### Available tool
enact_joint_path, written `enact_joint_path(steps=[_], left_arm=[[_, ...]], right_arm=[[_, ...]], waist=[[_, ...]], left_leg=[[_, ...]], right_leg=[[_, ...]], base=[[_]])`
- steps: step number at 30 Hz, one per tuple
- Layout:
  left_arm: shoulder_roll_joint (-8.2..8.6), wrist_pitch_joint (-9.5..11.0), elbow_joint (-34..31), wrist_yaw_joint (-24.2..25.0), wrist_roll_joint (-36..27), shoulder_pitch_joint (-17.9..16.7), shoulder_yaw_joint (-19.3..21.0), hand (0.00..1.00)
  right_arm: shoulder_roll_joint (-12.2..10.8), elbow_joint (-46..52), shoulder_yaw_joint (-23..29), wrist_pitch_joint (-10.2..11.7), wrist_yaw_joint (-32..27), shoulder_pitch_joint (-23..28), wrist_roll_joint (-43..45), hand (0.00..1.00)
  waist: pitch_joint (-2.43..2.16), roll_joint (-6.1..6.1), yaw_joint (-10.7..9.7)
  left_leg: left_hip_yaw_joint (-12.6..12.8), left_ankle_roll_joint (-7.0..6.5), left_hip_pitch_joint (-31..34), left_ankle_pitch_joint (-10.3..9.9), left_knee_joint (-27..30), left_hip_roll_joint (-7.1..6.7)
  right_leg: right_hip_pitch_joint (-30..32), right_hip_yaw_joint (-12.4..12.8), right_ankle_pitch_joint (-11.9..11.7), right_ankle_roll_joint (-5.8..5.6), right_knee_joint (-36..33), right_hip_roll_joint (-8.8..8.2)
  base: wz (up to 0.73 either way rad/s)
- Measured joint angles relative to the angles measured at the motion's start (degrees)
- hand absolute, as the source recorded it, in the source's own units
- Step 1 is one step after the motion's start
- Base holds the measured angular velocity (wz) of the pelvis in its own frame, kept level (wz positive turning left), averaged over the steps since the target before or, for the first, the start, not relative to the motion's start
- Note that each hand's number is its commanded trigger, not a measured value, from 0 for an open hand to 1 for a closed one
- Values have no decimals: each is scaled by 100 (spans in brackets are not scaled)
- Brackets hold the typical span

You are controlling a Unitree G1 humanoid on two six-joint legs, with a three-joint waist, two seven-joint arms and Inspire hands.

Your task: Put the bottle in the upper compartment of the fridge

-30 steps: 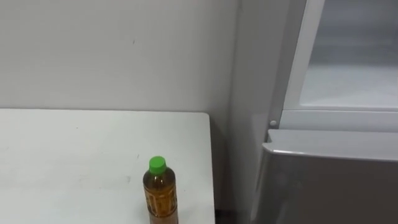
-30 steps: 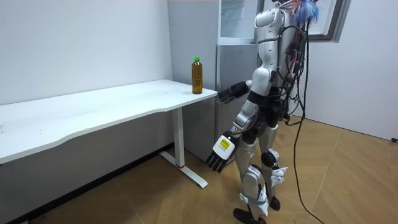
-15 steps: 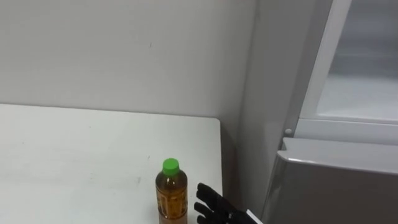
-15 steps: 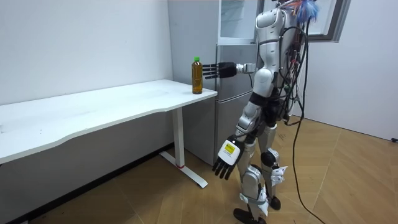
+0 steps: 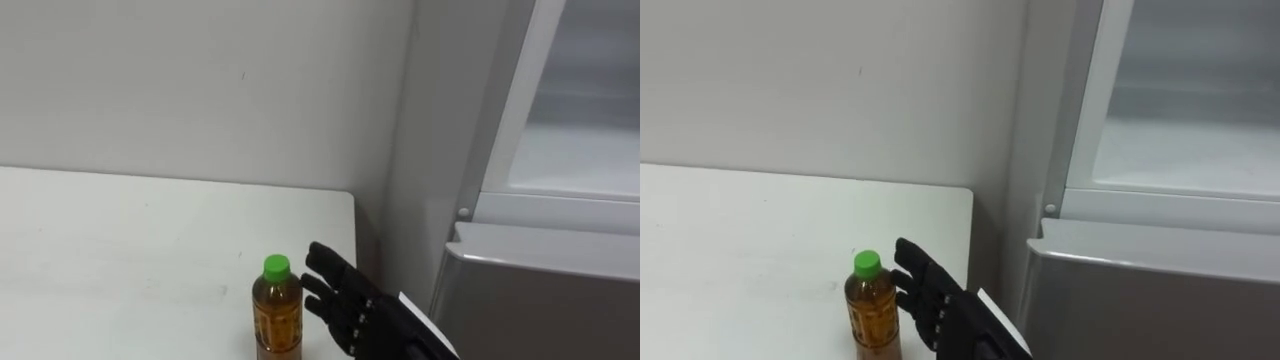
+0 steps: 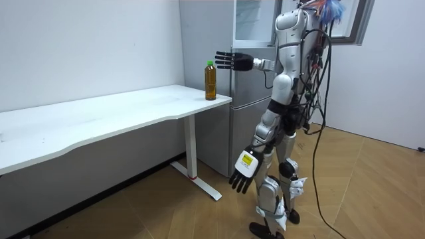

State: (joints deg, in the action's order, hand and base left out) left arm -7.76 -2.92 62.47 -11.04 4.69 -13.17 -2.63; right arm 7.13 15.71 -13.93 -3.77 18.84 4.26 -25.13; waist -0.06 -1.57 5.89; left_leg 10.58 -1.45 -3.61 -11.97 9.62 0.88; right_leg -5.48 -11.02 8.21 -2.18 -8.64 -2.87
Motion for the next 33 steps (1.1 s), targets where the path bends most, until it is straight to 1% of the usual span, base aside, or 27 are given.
enact_joint_path(steps=[3,6,11,15,17,19,22,24,25,28,33], left_arm=[[-8,-55,-1,1,0,-4,1,0],[-28,-71,-2,1,1,-35,-2,0],[-72,-75,-15,-5,0,-39,-85,0],[-66,-74,-6,-2,10,33,-86,0],[-63,-70,-7,2,114,44,-86,0],[-66,-69,-12,36,320,44,-80,0],[-57,-70,-13,49,578,53,-84,0],[-40,-73,-13,49,634,60,-91,0],[-29,-77,-15,48,634,67,-97,0],[-30,-90,-16,45,637,91,-153,0],[-26,-92,-17,45,870,105,-158,0]], right_arm=[[-1,151,3,0,11,-44,-8,0],[-1,336,7,-1,8,-60,-15,0],[3,583,9,1,-52,-129,-58,0],[1,577,9,1,-202,-200,-20,0],[-2,574,4,1,-301,-229,96,0],[0,567,5,1,-448,-259,223,0],[-2,541,4,2,-620,-262,311,0],[-5,494,1,2,-703,-323,311,0],[1,447,-1,9,-784,-408,311,0],[2,176,-9,20,-1044,-690,312,0],[23,26,-11,20,-1429,-778,511,0]], waist=[[-2,-24,-25],[-21,-65,-63],[-18,-91,-90],[1,-79,-87],[22,-76,-62],[58,-60,-58],[68,-45,-60],[79,-27,-54],[86,-17,-55],[93,-3,-58],[84,-12,-61]], left_leg=[[-5,1,4,1,4,0],[-11,1,4,1,3,-1],[-24,0,-1,0,4,-7],[-66,0,5,1,8,-11],[-67,0,4,0,9,-8],[-65,0,11,0,12,-9],[-119,-1,54,0,59,-11],[-146,-1,87,0,90,-9],[-162,0,115,0,103,-9],[-187,0,167,1,129,-6],[-255,0,202,1,166,-11]], right_leg=[[-2,-11,0,0,0,0],[-3,-15,0,0,0,0],[-12,-14,0,0,0,-1],[-30,-17,0,0,1,0],[-29,-24,0,0,1,0],[-21,-35,0,0,2,0],[-6,-76,0,0,2,-3],[3,-101,0,0,3,-3],[21,-172,0,0,2,-5],[54,-199,0,0,2,-5],[51,-260,0,0,2,-11]], base=[[0],[0],[1],[5],[0],[0],[8],[8],[5],[3],[8]])
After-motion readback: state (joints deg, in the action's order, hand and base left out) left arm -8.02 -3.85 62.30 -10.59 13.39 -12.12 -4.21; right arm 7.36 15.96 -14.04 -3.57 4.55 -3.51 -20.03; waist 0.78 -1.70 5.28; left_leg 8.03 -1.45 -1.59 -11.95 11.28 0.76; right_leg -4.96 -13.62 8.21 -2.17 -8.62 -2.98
